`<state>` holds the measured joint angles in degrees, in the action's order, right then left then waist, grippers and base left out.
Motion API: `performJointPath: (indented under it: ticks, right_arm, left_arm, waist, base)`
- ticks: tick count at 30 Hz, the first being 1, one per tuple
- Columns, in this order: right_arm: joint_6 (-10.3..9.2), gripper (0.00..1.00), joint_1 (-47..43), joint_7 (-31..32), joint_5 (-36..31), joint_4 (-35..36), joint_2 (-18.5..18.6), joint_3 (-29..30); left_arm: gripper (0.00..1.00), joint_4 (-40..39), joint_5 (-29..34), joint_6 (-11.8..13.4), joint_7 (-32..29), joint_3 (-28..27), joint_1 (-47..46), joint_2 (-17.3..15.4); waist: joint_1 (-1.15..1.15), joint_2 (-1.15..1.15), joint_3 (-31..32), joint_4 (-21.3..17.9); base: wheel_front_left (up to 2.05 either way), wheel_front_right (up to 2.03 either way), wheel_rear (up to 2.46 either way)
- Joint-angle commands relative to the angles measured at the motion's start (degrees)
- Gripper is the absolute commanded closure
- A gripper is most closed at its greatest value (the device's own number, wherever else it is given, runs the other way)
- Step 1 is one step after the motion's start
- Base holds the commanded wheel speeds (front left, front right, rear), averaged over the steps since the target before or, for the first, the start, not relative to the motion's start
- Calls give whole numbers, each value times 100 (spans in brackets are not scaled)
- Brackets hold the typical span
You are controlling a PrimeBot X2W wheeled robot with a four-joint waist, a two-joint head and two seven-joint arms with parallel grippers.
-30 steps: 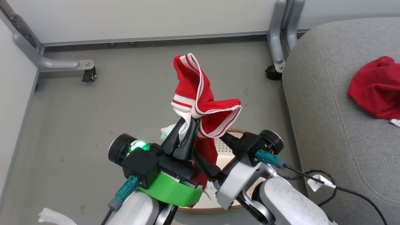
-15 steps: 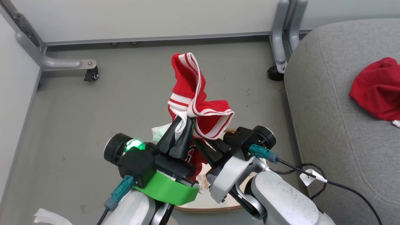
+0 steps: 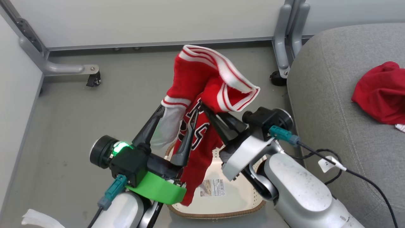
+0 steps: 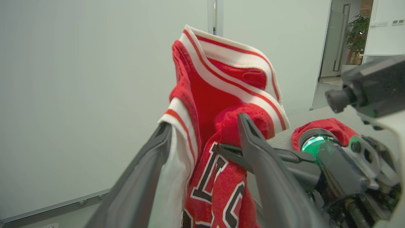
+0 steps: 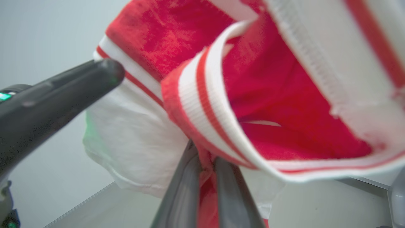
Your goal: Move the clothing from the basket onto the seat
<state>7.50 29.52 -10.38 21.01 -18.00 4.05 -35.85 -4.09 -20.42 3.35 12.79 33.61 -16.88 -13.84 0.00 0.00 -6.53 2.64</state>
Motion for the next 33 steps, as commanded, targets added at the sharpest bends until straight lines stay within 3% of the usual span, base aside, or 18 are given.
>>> performJointPath:
  ticks: [1,13,23,33]
  right_arm:
    - [-2,100,94,-47,-9,-44,11,86]
    - [-2,100,54,-151,-11,-466,55,395]
    - [-2,100,-73,-214,16,-686,57,445]
    - [-2,100,32,-260,68,-775,11,448]
  left_arm:
    - [0,5,63,-9,-48,41,91,-87]
    - [0,144,193,-171,-386,522,537,-405]
    - [0,170,202,-160,-379,665,670,-480]
    - [0,140,214,-165,-383,687,504,-524]
  waist:
    - [0,0,21,2]
    - [0,0,117,45]
    - [0,0,97,26]
    - [0,0,-60,-300]
  base:
    - [0,0,0]
    - [0,0,0]
    - [0,0,0]
    - [0,0,0]
